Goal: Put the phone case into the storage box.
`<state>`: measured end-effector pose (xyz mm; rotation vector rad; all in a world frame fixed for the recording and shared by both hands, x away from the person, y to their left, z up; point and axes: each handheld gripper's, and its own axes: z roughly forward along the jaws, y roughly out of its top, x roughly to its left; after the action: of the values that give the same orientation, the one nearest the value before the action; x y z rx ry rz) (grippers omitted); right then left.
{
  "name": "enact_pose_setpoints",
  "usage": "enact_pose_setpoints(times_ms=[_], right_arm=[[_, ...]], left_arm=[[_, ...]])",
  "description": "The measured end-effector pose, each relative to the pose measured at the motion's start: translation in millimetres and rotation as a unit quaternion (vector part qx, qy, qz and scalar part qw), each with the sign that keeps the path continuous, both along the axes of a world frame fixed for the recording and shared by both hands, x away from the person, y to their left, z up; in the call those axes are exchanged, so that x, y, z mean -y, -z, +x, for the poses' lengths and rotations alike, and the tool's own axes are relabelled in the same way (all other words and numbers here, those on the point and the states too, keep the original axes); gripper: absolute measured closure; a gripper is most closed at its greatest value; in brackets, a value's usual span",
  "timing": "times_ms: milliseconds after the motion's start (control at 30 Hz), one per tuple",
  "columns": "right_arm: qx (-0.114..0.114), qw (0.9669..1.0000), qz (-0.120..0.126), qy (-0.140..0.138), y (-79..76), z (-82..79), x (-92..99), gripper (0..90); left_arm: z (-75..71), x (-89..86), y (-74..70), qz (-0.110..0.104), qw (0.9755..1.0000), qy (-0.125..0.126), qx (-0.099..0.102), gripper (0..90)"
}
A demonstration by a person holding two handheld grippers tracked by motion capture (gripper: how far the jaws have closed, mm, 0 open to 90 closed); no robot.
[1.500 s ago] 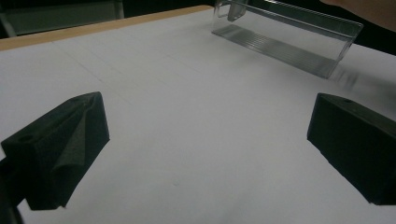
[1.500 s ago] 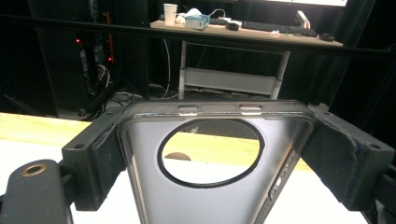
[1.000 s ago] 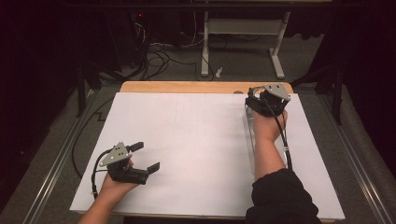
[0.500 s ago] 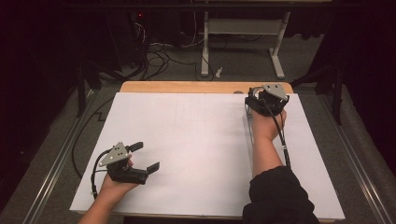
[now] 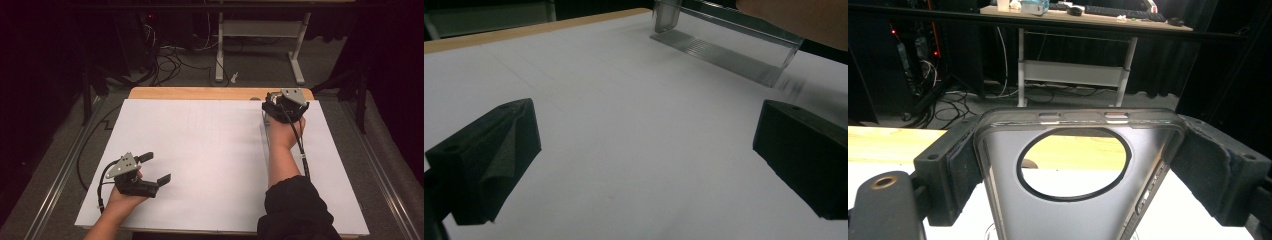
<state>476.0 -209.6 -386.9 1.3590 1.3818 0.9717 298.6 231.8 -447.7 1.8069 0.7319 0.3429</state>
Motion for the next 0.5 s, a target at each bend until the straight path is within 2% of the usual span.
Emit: enact_pose_setpoints(times_ms=[500], right_arm=[[-0.001, 1.0, -0.001, 0.006, 4.6, 3.3, -0.8, 12.9]], left_arm=[[0.0, 0.1, 0.4, 0.003, 1.0, 0.002, -0.001, 0.1]])
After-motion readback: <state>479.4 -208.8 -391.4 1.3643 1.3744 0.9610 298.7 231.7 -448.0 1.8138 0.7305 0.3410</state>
